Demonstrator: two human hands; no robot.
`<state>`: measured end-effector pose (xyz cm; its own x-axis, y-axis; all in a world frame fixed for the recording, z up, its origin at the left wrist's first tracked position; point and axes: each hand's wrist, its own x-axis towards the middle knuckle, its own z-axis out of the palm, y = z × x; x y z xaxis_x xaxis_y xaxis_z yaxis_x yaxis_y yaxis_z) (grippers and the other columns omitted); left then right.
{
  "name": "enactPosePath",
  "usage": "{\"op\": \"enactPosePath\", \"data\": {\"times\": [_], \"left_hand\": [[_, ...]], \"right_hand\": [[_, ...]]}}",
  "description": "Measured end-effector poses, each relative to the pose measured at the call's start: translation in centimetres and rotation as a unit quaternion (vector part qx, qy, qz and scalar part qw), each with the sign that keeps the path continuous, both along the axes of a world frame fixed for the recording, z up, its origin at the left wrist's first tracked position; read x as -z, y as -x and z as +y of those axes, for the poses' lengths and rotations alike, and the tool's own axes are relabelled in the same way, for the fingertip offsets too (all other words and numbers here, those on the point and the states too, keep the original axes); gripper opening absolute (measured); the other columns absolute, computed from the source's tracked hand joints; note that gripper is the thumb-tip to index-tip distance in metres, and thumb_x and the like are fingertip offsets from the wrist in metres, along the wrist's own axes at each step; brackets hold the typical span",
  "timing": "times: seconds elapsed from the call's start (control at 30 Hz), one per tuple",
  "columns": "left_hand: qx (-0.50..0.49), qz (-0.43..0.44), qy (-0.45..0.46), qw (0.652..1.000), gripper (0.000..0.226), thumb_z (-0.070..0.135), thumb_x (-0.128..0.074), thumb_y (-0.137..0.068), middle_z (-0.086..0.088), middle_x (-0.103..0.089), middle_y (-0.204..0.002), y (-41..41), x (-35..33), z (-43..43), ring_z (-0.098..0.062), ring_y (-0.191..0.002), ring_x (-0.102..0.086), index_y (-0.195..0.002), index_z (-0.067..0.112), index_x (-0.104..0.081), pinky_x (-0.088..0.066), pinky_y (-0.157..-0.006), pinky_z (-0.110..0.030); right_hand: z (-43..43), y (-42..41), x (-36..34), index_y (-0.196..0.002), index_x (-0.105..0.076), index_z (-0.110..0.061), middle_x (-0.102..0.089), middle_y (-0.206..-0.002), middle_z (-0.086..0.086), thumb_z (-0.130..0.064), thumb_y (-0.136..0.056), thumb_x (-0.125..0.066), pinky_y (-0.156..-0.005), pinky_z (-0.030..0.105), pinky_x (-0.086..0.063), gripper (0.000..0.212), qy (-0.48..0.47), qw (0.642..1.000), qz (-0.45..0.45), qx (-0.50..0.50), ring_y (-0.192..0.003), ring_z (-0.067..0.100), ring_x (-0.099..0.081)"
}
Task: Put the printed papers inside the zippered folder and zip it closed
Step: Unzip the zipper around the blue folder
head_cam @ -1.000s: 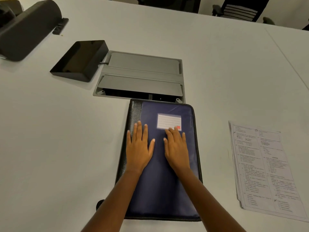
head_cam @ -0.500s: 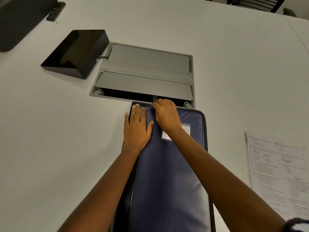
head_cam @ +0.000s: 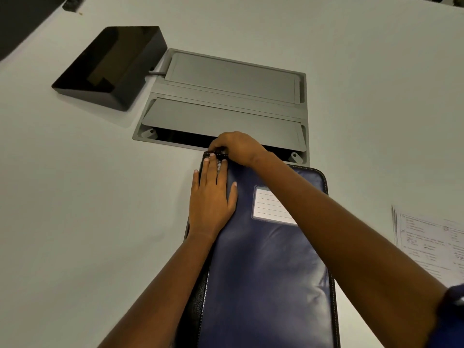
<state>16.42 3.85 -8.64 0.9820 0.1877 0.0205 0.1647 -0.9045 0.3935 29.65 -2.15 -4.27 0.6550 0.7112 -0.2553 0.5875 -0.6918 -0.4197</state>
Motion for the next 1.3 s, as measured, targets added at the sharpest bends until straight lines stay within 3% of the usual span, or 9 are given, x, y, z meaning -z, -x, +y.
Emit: {"op": "enactPosePath", "data": {"times": [0.17, 0.3, 0.47, 0.6, 0.73, 0.9, 1.13, 1.3], "left_hand": [[-0.009, -0.003, 0.017, 1.000, 0.056, 0.032, -0.035, -0.097, -0.012, -0.017, -0.156, 0.1, -0.2, 0.0, -0.024, -0.145, -0.014, -0.147, 0.011, -0.018, -0.008, -0.119, -0.036], [-0.013, -0.008, 0.030, 0.999, 0.055, 0.029, -0.038, -0.097, -0.014, -0.021, -0.155, 0.3, -0.4, -0.1, -0.026, -0.144, -0.018, -0.145, 0.010, -0.023, -0.009, -0.118, -0.035], [-0.010, -0.009, 0.027, 1.000, 0.053, 0.028, -0.037, -0.097, -0.013, -0.022, -0.155, 0.5, -0.4, 0.1, -0.026, -0.144, -0.018, -0.145, 0.010, -0.024, -0.010, -0.118, -0.035], [-0.009, -0.004, 0.020, 1.000, 0.054, 0.030, -0.034, -0.098, -0.011, -0.018, -0.156, 0.7, -0.2, 0.1, -0.024, -0.145, -0.014, -0.146, 0.011, -0.020, -0.005, -0.118, -0.033], [-0.006, 0.003, 0.007, 1.000, 0.055, 0.033, -0.030, -0.099, -0.008, -0.011, -0.158, 0.6, 0.0, 0.2, -0.022, -0.146, -0.007, -0.148, 0.014, -0.013, 0.004, -0.115, -0.030], [-0.003, 0.015, -0.007, 1.000, 0.056, 0.033, -0.028, -0.099, -0.007, -0.006, -0.158, 0.6, 0.1, 0.2, -0.021, -0.147, -0.004, -0.148, 0.015, -0.007, 0.004, -0.116, -0.031], [0.000, 0.010, -0.018, 1.000, 0.055, 0.030, -0.029, -0.099, -0.009, -0.009, -0.158, 0.7, -0.1, 0.2, -0.023, -0.146, -0.007, -0.148, 0.014, -0.010, -0.001, -0.118, -0.033], [0.004, 0.008, -0.031, 0.999, 0.054, 0.029, -0.030, -0.099, -0.010, -0.009, -0.158, 0.7, -0.2, 0.2, -0.024, -0.146, -0.005, -0.148, 0.014, -0.012, 0.006, -0.115, -0.033]], "right_hand": [[0.2, -0.4, -0.4, -0.120, -0.056, -0.024, -0.059, -0.120, 0.009, -0.002, -0.091, -0.041, -0.091, 0.032, -0.040, 0.040, 0.018, 0.999, 0.018, -0.027, -0.108, 0.025, -0.053], [1.0, -0.6, -0.6, -0.119, -0.056, -0.024, -0.057, -0.124, 0.007, -0.012, -0.093, -0.045, -0.091, 0.033, -0.042, 0.031, 0.078, 0.994, -0.028, -0.065, -0.111, 0.026, -0.053], [1.1, -0.1, 0.0, -0.111, -0.058, -0.019, -0.060, -0.118, 0.006, -0.014, -0.091, -0.049, -0.079, 0.034, -0.047, 0.022, 0.087, 0.986, -0.127, -0.070, -0.100, 0.026, -0.058], [0.4, 0.4, 0.4, -0.104, -0.058, -0.013, -0.056, -0.112, 0.009, -0.013, -0.091, -0.048, -0.063, 0.031, -0.040, 0.016, 0.065, 0.979, -0.178, -0.072, -0.087, 0.028, -0.059], [0.0, 1.1, 0.9, -0.108, -0.055, -0.009, -0.051, -0.119, 0.010, -0.011, -0.092, -0.046, -0.067, 0.034, -0.048, 0.019, 0.053, 0.969, -0.232, -0.065, -0.096, 0.027, -0.053], [-1.6, 0.7, 1.3, -0.109, -0.054, -0.007, -0.050, -0.122, 0.011, -0.008, -0.093, -0.039, -0.069, 0.033, -0.039, 0.022, 0.054, 0.955, -0.282, -0.072, -0.102, 0.027, -0.047], [-4.1, 0.9, 1.1, -0.096, -0.062, -0.004, -0.061, -0.107, 0.016, -0.004, -0.086, -0.050, -0.068, 0.040, -0.043, 0.015, 0.031, 0.946, -0.315, -0.071, -0.092, 0.033, -0.055], [-6.4, 1.4, 0.9, -0.079, -0.067, -0.009, -0.068, -0.085, 0.010, -0.004, -0.071, -0.069, -0.060, 0.032, -0.051, 0.009, 0.023, 0.930, -0.362, -0.058, -0.074, 0.028, -0.062]]}}
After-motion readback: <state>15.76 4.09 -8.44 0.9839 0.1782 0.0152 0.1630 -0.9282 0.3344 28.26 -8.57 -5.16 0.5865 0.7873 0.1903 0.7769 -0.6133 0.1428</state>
